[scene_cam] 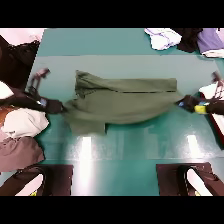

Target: Fold the shirts.

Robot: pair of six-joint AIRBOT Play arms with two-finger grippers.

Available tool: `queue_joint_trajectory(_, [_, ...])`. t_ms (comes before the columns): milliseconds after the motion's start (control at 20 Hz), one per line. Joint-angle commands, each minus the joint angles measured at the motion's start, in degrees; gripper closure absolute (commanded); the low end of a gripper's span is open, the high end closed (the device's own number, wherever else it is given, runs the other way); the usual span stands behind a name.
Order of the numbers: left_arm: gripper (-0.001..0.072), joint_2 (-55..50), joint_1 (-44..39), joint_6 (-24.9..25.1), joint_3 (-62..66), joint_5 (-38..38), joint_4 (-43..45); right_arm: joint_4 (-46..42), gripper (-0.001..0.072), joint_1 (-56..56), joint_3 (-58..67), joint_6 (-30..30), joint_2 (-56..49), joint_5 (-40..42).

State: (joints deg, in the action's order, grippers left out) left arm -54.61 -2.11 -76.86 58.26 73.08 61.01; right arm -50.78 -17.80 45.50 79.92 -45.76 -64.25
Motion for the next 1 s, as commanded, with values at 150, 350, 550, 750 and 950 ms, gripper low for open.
queue_joint_trajectory(150, [0.0676,7.8,0.0,-2.4,28.7,1.6,-0.2,0.2,0.0694,-4.7,21.8,4.2,12.5,-2.0])
queue_joint_trajectory(350, [0.0676,8.7,0.0,-4.0,51.0,4.3,-0.2,0.2,0.0694,-7.1,35.0,4.8,14.5,-7.1])
queue_joint_trajectory(550, [0.0676,8.7,0.0,-5.7,68.2,3.8,-0.1,-0.3,0.0694,-9.8,48.2,7.4,11.2,-18.4])
queue_joint_trajectory(750, [0.0676,8.7,0.0,-5.7,72.1,4.1,-0.2,-0.3,0.0694,-14.1,60.6,12.1,4.4,-29.2])
queue_joint_trajectory(950, [0.0676,7.6,0.0,-5.6,64.3,5.3,5.7,-0.2,0.0694,-16.7,69.4,18.8,-5.4,-39.4])
